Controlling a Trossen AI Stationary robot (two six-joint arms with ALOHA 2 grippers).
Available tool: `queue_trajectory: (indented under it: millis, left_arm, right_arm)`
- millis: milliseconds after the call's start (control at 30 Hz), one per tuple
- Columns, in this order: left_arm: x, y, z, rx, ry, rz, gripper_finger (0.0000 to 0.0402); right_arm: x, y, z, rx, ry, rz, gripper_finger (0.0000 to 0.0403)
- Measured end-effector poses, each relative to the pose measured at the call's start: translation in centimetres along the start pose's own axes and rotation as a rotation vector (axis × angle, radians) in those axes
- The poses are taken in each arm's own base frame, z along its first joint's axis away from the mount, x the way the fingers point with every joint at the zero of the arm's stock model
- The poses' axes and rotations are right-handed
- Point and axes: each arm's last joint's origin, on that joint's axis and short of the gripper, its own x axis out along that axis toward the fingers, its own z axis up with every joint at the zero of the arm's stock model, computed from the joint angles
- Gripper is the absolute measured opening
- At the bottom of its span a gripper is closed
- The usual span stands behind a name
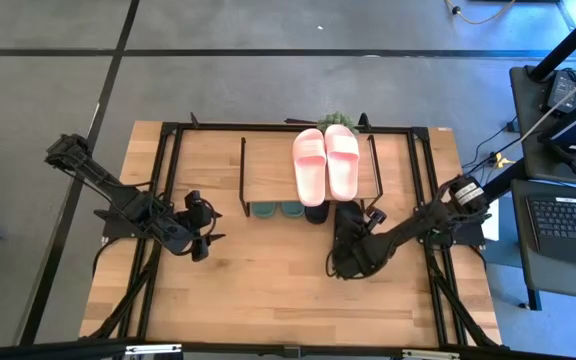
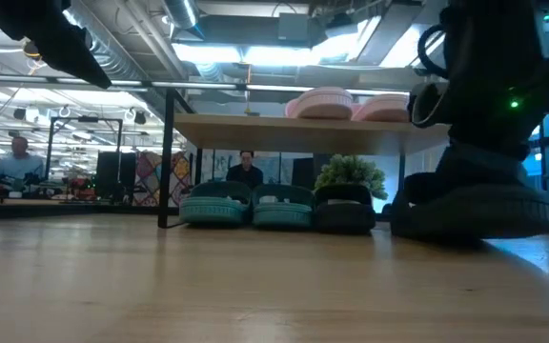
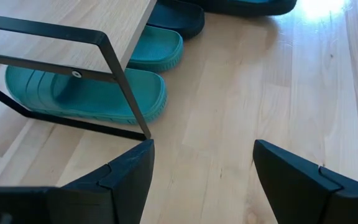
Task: Pick and place slides into the shelf
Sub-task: Put the black slide under the shelf
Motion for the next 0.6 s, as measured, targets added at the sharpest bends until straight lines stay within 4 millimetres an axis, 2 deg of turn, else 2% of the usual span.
queue_trajectory:
  millis: [167,400,600]
  left_arm:
    - [0.0,0.0,0.0,0.0,0.0,0.0,0.0263]
    - [0.0,0.0,0.0,0.001,0.002,-0.001,0.0263]
    - [0.0,0.0,0.0,0.002,0.007,-0.007,0.0263]
  right_arm:
    - [0.9,-0.5,0.8,-0.002,-0.006,-0.038,0.0015]
    - [1.5,-0.8,1.3,-0.029,0.005,-0.047,0.0066]
    - [1.5,-0.7,1.3,-0.042,0.007,-0.042,0.0085]
